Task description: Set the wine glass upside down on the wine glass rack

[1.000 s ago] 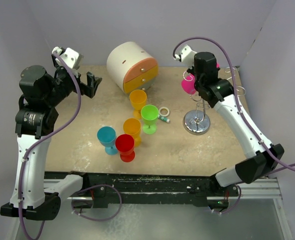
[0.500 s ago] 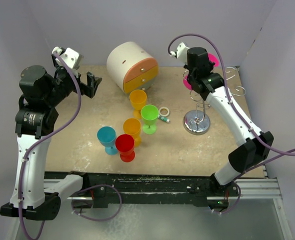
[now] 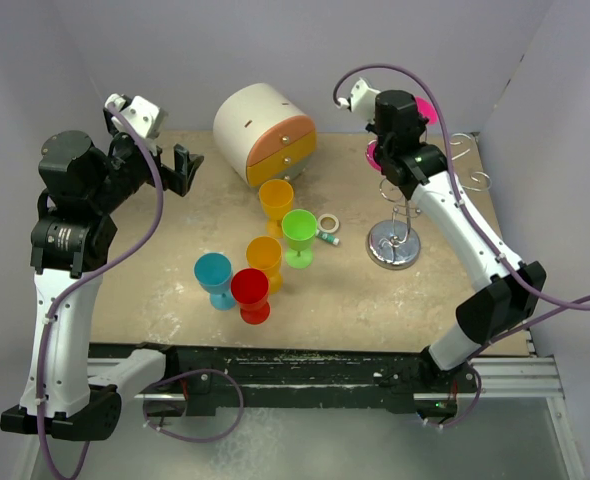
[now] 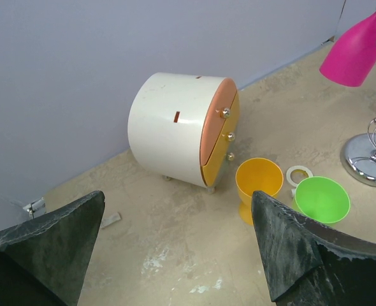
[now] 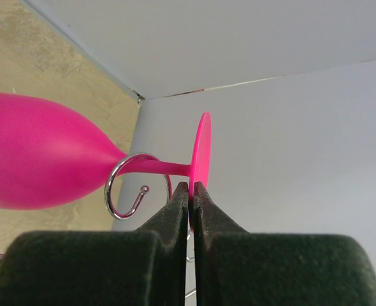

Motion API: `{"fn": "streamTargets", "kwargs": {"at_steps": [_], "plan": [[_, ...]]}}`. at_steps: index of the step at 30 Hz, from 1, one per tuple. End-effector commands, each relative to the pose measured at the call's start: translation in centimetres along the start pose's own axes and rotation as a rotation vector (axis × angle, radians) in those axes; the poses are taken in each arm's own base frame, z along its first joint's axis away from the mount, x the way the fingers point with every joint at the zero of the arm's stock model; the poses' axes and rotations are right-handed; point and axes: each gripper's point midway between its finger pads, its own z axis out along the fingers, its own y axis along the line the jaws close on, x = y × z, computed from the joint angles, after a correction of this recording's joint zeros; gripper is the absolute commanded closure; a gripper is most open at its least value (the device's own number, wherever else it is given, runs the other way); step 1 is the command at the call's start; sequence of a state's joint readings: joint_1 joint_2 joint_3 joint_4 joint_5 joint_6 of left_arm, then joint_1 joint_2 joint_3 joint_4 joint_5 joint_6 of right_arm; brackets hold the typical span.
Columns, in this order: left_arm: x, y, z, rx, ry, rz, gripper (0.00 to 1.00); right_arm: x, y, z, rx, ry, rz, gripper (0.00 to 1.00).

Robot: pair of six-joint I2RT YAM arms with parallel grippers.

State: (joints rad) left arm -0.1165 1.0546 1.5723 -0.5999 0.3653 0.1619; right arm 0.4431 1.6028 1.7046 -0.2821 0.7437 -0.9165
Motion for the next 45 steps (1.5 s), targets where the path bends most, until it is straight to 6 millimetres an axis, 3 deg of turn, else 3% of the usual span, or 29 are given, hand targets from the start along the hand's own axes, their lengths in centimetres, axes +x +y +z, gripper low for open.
{"fn": "streamTargets", "kwargs": {"at_steps": [1, 31, 45], "plan": [[-1.2, 0.5, 0.0, -0.018, -0.045, 0.045, 0.01, -1.4, -1.6, -0.6, 0.026, -0.059, 0.056, 1.00], [3.7, 1.9, 2.2, -0.060, 0.056, 0.105, 0.01, -0.5, 1.4, -2.4, -0.104, -0.069, 0.006, 0.95], [5.3, 2.1, 2.6, -0.059, 0.096, 0.122, 0.01, 0.0, 1.8, -2.8, -0.130, -0.054, 0.054, 0.80]]}}
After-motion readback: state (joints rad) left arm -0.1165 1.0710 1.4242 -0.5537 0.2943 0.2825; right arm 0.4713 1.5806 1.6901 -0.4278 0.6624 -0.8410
